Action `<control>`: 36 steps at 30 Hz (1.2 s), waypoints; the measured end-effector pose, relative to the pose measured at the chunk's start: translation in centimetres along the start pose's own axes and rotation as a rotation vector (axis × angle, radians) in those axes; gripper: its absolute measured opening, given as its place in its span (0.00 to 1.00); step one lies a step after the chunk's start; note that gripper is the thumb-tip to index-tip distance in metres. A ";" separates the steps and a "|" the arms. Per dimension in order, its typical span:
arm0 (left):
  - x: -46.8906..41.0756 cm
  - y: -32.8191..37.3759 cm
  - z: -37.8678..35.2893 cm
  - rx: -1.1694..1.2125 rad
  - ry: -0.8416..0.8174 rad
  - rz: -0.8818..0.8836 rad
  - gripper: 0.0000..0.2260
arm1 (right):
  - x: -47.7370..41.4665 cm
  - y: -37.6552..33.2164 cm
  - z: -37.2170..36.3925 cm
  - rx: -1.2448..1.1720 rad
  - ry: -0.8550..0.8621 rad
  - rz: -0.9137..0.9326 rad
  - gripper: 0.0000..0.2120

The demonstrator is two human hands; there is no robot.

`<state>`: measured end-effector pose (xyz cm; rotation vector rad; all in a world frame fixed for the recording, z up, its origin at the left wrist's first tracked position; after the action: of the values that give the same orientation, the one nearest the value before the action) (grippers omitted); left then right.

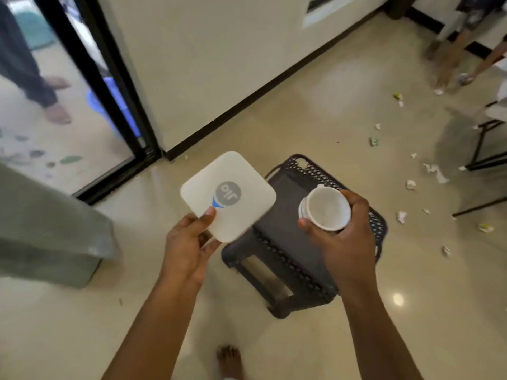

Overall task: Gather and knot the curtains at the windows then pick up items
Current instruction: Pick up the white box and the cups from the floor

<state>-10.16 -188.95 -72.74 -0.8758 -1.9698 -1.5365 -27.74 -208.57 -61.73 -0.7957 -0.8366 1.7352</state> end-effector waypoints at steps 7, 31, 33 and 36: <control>-1.6 -10.2 -14.0 -0.171 -0.047 0.218 0.10 | -4.6 11.8 4.0 0.111 0.175 -0.188 0.36; -7.4 -19.3 -17.6 -0.097 -0.087 0.479 0.33 | -7.9 23.3 -1.7 0.178 0.094 -0.356 0.36; -6.8 -18.2 -17.4 -0.186 -0.109 0.394 0.31 | -8.1 23.5 -2.2 0.179 0.098 -0.359 0.36; -7.0 -11.5 -16.9 -0.599 -0.073 -0.201 0.21 | -8.6 23.6 -3.0 0.204 0.076 -0.345 0.36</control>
<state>-14.06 -208.51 -81.14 -0.9880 -1.6993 -2.3044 -34.60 -222.23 -81.91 -0.5412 -0.6871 1.4469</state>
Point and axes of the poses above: each hand's wrist, its own x-axis away from the middle knuckle, its own z-axis out of the back of the hand, y = z × x, the point moved 10 cm from there along -x, towards the middle knuckle, and after that the axes turned 11 degrees about y, right-handed, at the moved point
